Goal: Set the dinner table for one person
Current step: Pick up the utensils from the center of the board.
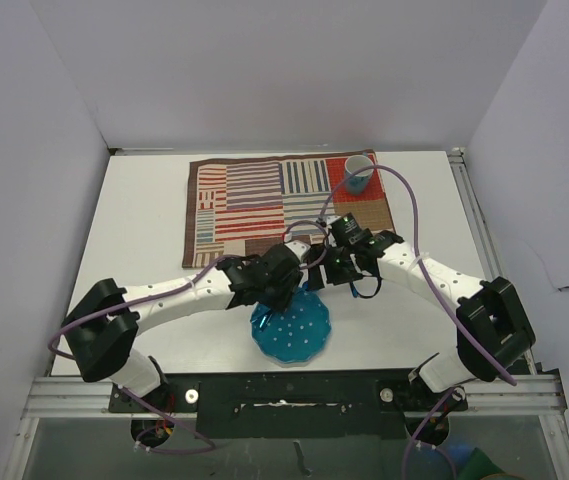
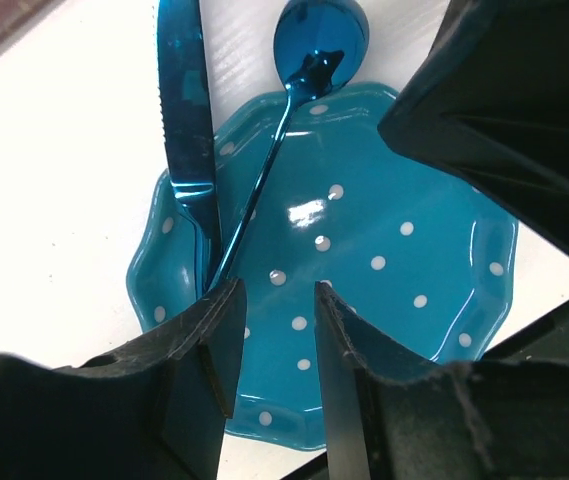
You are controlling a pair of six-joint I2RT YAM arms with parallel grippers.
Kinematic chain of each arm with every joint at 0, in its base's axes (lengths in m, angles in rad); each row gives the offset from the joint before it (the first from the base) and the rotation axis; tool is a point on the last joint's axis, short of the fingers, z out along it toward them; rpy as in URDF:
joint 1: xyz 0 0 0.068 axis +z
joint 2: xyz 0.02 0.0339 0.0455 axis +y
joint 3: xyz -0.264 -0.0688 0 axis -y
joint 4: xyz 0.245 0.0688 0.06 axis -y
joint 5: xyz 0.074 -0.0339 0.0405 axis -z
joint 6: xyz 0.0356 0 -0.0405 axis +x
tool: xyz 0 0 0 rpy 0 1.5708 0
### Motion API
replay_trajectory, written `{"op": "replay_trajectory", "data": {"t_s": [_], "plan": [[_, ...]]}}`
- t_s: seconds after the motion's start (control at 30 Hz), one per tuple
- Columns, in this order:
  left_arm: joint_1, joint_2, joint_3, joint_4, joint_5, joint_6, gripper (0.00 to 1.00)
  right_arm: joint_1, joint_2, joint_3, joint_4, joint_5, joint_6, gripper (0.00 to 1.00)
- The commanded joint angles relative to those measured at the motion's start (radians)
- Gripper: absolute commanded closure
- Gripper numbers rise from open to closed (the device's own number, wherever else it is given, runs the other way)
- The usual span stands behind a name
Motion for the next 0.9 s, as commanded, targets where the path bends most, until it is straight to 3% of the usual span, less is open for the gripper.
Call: {"op": "replay_trajectory", "data": {"t_s": [0.0, 0.33, 0.87], "plan": [[-0.006, 0.005, 0.065, -0.026, -0.101, 0.025, 0.66, -0.006, -0.035, -0.005, 0.044, -0.023, -0.010, 0.26], [-0.007, 0.161, 0.096, -0.017, -0.181, 0.059, 0.66, -0.014, -0.075, -0.028, 0.029, -0.016, -0.007, 0.26], [-0.012, 0.118, 0.032, -0.098, -0.203, 0.019, 0.66, -0.029, -0.076, -0.041, 0.038, -0.031, -0.013, 0.26]]}}
